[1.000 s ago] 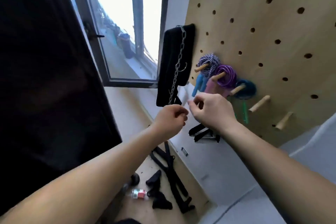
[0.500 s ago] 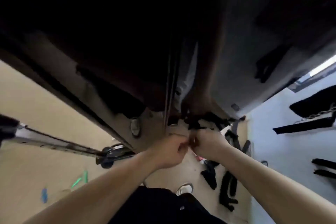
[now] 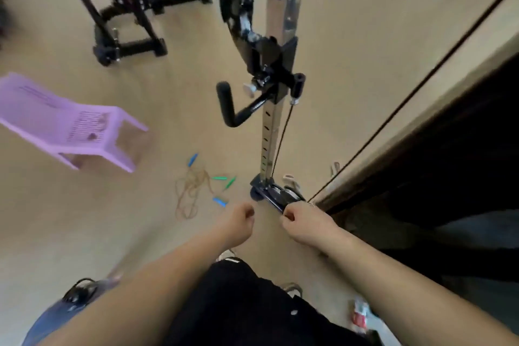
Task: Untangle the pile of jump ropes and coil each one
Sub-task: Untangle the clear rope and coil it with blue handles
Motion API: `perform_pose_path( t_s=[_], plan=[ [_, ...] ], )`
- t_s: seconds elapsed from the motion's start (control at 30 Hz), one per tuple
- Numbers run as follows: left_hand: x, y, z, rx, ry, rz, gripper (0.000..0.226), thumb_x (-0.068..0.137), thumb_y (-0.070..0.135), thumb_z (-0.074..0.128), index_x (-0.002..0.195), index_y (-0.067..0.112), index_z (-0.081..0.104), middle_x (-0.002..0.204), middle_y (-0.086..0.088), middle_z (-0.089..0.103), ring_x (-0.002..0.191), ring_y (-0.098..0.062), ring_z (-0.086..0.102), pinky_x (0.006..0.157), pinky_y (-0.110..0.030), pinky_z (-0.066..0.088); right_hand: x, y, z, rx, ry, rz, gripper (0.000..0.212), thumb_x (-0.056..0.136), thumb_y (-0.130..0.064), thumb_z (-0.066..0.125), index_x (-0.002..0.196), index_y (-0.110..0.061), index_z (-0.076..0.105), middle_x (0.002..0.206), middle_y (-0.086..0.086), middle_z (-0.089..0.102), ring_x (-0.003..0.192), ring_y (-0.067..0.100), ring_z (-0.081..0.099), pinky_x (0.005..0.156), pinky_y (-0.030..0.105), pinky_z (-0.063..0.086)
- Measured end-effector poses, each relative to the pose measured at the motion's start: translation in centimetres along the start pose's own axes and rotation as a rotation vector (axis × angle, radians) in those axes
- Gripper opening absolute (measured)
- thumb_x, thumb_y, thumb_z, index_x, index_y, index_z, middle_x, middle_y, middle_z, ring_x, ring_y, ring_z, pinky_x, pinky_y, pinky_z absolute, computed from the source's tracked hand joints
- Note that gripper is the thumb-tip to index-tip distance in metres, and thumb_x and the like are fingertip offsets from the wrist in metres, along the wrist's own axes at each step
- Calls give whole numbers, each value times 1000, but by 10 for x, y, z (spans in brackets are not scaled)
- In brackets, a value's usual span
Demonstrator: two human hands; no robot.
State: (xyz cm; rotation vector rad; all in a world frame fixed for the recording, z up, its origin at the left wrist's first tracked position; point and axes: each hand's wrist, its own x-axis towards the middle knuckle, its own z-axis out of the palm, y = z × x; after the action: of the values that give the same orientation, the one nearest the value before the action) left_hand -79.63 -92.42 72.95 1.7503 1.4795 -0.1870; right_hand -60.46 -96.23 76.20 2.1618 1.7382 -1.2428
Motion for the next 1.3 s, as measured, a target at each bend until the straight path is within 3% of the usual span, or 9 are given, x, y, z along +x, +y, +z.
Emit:
perform_pose_path(
  t_s=[0.13, 0.37, 0.43, 0.5, 0.63, 0.77, 0.9, 1.07, 1.3],
  plan=[
    [-3, -61, -41, -35, 115, -123, 24, 97, 20, 55, 111, 12, 72, 119, -10, 67, 121, -30, 57, 99, -34, 47, 45, -72, 6, -117, -79, -141, 28, 93, -35, 48, 90, -20, 71, 96, 0, 70, 97, 23, 65, 83, 33, 53],
    [18, -147, -129, -154, 247, -249, 22, 93, 18, 54, 100, 14, 74, 104, -10, 74, 101, -31, 67, 81, -33, 51, 122, -204, 16, -158, -180, -207, 27, 100, -32, 46, 100, -13, 65, 106, 9, 68, 107, 31, 64, 79, 31, 48],
    [31, -164, -156, -205, 312, -262, 20, 90, 17, 55, 95, 16, 74, 98, -9, 73, 95, -31, 68, 80, -37, 53, 145, -238, 7, -134, -169, -210, 27, 102, -30, 46, 103, -12, 65, 105, 11, 66, 103, 31, 63, 73, 27, 39],
    [47, -179, -181, -225, 329, -273, 17, 90, 17, 55, 91, 16, 72, 92, -7, 73, 91, -31, 68, 76, -33, 52, 168, -265, -3, -146, -145, -194, 27, 103, -33, 43, 103, -15, 64, 104, 10, 67, 93, 29, 62, 71, 27, 41],
    [90, -197, -223, -189, 318, -269, 22, 91, 16, 54, 100, 13, 73, 100, -7, 76, 97, -30, 68, 82, -33, 54, 223, -305, -23, -271, -111, -146, 28, 99, -32, 43, 113, -22, 66, 116, 4, 69, 108, 30, 64, 89, 35, 51],
    [134, -208, -262, -169, 314, -252, 23, 90, 18, 52, 102, 15, 72, 101, -5, 75, 96, -29, 67, 83, -36, 55, 280, -340, -37, -276, -125, -123, 29, 96, -23, 46, 120, -18, 62, 117, 6, 68, 103, 30, 61, 80, 33, 45],
    [175, -215, -306, -139, 343, -223, 24, 91, 17, 53, 104, 15, 73, 104, -4, 74, 99, -28, 67, 86, -38, 55, 325, -361, -65, -251, -105, -115, 29, 97, -29, 45, 116, -16, 62, 117, 11, 68, 112, 34, 64, 94, 39, 52],
    [230, -224, -360, -89, 257, -152, 31, 96, 20, 49, 121, 20, 67, 121, 2, 69, 111, -21, 63, 94, -33, 51, 368, -379, -100, -305, -73, -80, 32, 100, -32, 44, 118, -13, 62, 121, 14, 68, 113, 36, 65, 95, 41, 53],
    [350, -255, -440, 264, -25, 116, 43, 100, 28, 49, 142, 22, 52, 145, 1, 55, 131, -21, 53, 108, -35, 45, 442, -417, -124, -289, -5, 76, 35, 102, -37, 46, 120, -14, 65, 125, 14, 67, 116, 36, 63, 93, 39, 50]
  ],
)
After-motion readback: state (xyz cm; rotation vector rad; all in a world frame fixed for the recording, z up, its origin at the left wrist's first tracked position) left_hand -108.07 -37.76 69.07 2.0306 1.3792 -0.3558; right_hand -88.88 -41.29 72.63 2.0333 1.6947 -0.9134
